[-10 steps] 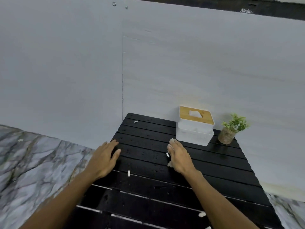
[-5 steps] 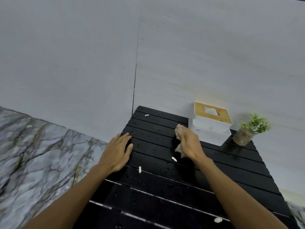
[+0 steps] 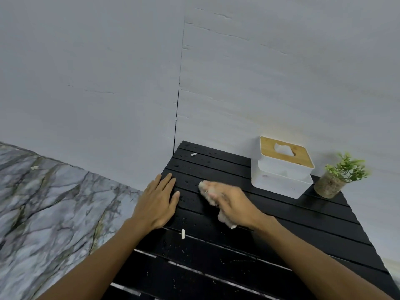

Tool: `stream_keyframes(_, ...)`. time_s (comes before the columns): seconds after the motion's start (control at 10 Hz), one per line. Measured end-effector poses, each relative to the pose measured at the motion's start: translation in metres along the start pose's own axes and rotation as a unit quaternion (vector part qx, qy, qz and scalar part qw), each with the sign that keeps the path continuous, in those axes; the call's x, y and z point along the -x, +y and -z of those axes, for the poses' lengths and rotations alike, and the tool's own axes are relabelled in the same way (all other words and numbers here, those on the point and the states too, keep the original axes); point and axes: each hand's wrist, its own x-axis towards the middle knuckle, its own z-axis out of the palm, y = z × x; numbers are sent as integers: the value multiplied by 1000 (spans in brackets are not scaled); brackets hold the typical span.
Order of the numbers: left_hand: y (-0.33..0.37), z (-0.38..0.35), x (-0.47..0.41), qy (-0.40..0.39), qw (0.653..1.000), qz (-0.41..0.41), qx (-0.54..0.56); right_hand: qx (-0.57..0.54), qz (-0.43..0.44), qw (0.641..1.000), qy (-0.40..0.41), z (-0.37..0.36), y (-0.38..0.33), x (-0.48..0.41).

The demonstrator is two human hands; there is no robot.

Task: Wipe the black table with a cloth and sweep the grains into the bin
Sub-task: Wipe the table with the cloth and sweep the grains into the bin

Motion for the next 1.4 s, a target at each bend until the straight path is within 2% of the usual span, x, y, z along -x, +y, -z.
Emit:
stream_keyframes(0.1, -1, -1, -5, -3, 1000, -6, -1, -77, -137, 974, 164, 13, 3, -25)
stream_keyframes(0.2, -1, -1, -8, 2, 1000, -5, 4, 70, -167, 956, 230, 19, 31, -58)
stream_keyframes(0.3, -1, -1, -8, 10, 1000, -4, 2, 180, -237, 935, 192, 7, 62, -83)
stream_keyframes(0.4, 1, -1, -7, 17, 1000, -2, -3, 187, -267, 917, 232, -7, 67, -105)
stream_keyframes(0.5, 3, -2, -6, 22, 1000, -1, -6, 182, -258, 920, 232, -12, 59, -124)
stream_keyframes(0.7, 3, 0, -4, 23, 1000, -3, -11, 153, -198, 955, 162, -21, 53, -144)
stream_keyframes(0.9, 6, 4, -4, 12, 1000, 0, -9, 186, -196, 944, 189, -27, 65, -123)
stream_keyframes(1.0, 6, 4, -3, 9, 1000, 0, -7, 181, -227, 940, 180, -29, 63, -140)
stream_keyframes(1.1, 5, 3, -4, 10, 1000, 0, -7, 169, -222, 946, 164, -33, 59, -159)
stream_keyframes(1.3, 6, 3, -3, 11, 1000, 1, -9, 134, -112, 984, 40, -30, 53, -165)
stream_keyframes(1.4, 7, 4, -3, 10, 1000, 0, -6, 63, -44, 997, -3, -25, 47, -142)
